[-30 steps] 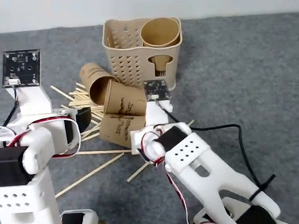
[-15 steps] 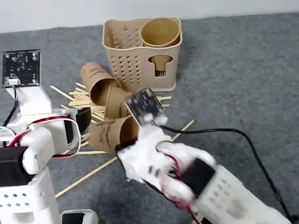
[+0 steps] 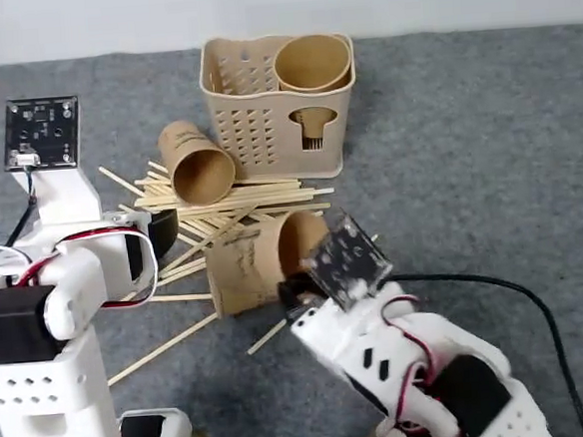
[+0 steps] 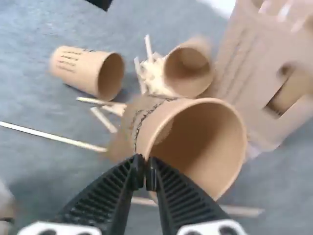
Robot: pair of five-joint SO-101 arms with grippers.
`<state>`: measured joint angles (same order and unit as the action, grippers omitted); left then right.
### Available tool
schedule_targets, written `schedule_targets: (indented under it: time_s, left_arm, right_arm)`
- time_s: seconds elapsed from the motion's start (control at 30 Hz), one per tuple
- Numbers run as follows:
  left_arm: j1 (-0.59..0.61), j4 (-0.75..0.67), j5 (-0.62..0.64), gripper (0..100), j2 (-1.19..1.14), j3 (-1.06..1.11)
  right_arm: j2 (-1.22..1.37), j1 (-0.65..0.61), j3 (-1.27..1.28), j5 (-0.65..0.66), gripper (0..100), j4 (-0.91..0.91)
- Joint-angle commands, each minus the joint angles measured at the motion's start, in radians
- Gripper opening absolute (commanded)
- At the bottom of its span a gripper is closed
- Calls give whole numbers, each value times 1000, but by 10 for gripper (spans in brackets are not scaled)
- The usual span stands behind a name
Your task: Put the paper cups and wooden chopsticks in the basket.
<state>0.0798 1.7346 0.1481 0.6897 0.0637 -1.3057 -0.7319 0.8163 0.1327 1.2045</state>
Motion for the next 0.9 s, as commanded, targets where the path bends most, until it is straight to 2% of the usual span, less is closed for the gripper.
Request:
schedule_targets:
  time_s: [0.0, 0.27, 0.4, 0.57, 0.87]
  left_arm:
    - [2, 17, 14, 246, 18, -2]
    - [0, 17, 14, 246, 152, 186]
    - [0, 17, 12, 246, 302, 355]
    - [0, 17, 6, 246, 494, 545]
    - [0, -11, -78, 246, 618, 567]
  right_arm:
    - [-65, 88, 20, 233, 8, -73]
    - [-120, 174, 100, 578, 8, -320]
    - [-120, 177, 120, 680, 8, -433]
    - [-122, 166, 190, 646, 8, -446]
    - [-226, 205, 443, 400, 8, -421]
